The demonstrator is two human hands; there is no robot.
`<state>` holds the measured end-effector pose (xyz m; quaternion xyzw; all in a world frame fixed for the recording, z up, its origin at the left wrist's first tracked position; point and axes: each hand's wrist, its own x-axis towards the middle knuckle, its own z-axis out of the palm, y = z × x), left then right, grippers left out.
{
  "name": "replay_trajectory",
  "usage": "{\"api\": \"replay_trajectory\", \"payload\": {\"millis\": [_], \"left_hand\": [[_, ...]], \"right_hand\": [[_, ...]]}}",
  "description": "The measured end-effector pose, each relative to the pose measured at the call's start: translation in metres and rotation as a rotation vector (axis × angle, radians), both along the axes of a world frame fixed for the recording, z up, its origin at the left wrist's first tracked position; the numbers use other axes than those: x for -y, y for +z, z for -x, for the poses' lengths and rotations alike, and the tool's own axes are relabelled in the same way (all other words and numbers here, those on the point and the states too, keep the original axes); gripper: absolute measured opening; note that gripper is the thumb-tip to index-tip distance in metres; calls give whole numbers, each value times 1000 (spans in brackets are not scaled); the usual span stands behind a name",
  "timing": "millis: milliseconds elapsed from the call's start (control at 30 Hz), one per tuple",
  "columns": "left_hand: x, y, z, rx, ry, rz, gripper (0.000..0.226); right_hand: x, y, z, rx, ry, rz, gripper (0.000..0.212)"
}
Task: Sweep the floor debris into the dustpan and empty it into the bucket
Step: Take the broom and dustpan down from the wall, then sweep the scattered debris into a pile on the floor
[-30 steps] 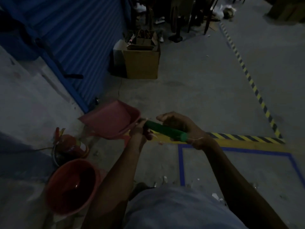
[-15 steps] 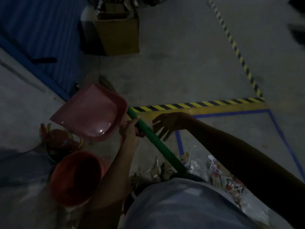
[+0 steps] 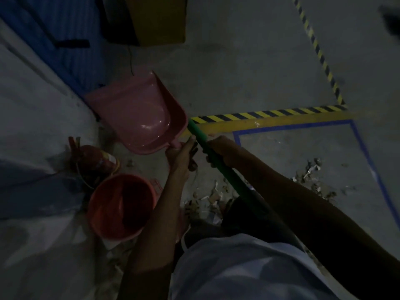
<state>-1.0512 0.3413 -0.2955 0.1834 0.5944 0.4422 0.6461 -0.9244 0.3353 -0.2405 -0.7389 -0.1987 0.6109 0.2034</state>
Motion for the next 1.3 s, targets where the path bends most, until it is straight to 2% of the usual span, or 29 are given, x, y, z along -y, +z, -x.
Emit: {"api": "replay_trajectory", "payload": {"millis": [133,300,400,633,733,833,1033,1300], "left_hand": [[15,-17,28,37,8,83,21],[46,-32,62,-5,70,234,54],[67,-35,81,1,77,283,63],[106,-51,101,-155,53,339,53],[116,-61,106,-179,71,362,49],[119,-74,112,-180,133,349,43],[107,-113,129,-172,248,348,46],[77,-187,167,-166,252,360,46]], "right_hand": [[29,-14,-14,315,144,3,34],[60,-42,-31,501,313,-81,39],[62,-55,-32,510,374,-89,38],[69,-104,-13,517,564,-229,50],[78,-132,-2,545,648,-280,43],[75,-154,7,537,621,-265,37],[68,-211,21,476,515,-279,47],[45,-304,48,473,658,-466,52]]}}
